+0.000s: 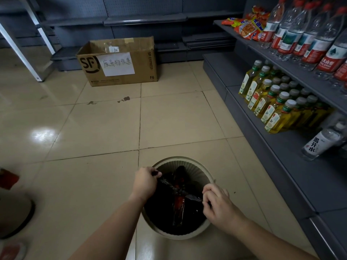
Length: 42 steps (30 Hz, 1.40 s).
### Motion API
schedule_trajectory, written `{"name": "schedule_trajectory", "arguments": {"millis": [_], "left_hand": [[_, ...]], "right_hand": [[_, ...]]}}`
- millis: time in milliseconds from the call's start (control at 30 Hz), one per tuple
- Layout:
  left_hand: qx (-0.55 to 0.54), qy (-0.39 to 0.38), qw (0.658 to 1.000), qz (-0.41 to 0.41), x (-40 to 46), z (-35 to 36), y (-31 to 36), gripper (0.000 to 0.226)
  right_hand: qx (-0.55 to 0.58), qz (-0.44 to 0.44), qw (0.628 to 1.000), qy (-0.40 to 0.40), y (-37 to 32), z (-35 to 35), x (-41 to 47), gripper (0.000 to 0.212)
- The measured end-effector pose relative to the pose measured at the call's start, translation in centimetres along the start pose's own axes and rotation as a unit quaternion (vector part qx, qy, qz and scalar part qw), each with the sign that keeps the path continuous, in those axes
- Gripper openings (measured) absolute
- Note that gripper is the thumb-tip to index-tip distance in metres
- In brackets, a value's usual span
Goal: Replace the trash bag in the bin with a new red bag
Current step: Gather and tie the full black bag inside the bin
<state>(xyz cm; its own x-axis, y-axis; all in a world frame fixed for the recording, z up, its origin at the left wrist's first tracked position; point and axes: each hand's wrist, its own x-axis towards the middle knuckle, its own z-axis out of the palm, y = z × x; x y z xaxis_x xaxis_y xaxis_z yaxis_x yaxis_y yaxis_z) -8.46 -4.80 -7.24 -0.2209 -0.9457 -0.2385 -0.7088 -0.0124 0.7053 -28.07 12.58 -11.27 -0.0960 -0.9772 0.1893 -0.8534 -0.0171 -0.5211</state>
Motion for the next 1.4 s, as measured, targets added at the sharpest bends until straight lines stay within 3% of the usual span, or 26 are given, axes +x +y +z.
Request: {"name": "schedule_trajectory", "arguments": {"millis": [167,333,500,633,800,933,1000,1067,1133,1267,1333,1400], "left_hand": [[0.043,0.027,0.999,-0.004,1.0,0.5,-0.9,0.015],[0.037,0.026,0.999,-0.006,1.8,0.4,-0.8,0.018],[-0.005,-0.061,0.996,0.062,-0.2,-0.8,0.0,0.01],[0.023,-0.137,0.981,0.137,-2.4,0.3,1.2,0.02],[0.02,-0.12,0.975,0.188,-3.3,1.2,1.9,0.022],[-0.001,-0.09,0.977,0.192,-3.5,1.0,2.1,0.013],[-0.011,-0.093,0.977,0.193,-3.6,0.9,2.1,0.008],[-0.029,-0.094,0.978,0.182,-3.7,0.8,2.1,0.009],[-0.041,-0.105,0.978,0.178,-3.8,0.6,2.3,0.007],[-0.041,-0.137,0.97,0.198,-4.4,0.5,2.7,0.006],[-0.033,-0.133,0.97,0.201,-4.6,0.1,2.4,0.007],[-0.018,-0.125,0.974,0.19,-4.6,-0.5,1.7,0.028]], "right_hand": [[-0.036,-0.024,0.998,-0.043,1.5,0.0,-1.6,0.007],[-0.04,-0.008,0.999,-0.035,1.2,-0.8,-1.5,0.006],[0.108,0.105,0.988,0.02,-1.0,-0.9,1.2,0.013],[0.18,0.163,0.97,0.026,-3.9,0.5,5.6,0.015],[0.221,0.168,0.96,-0.014,-5.9,0.7,8.0,0.014],[0.354,0.194,0.915,-0.024,-5.8,0.3,7.7,0.014],[0.397,0.204,0.894,-0.027,-5.0,0.1,7.2,0.03],[0.375,0.207,0.903,-0.036,-4.5,0.0,6.6,0.052],[0.285,0.177,0.939,-0.071,-4.3,0.2,6.1,0.059],[0.208,0.141,0.959,-0.132,-4.6,1.8,6.2,0.018],[0.207,0.153,0.96,-0.111,-4.6,2.5,6.6,0.011],[0.207,0.161,0.961,-0.088,-4.6,2.7,6.8,0.017]]}}
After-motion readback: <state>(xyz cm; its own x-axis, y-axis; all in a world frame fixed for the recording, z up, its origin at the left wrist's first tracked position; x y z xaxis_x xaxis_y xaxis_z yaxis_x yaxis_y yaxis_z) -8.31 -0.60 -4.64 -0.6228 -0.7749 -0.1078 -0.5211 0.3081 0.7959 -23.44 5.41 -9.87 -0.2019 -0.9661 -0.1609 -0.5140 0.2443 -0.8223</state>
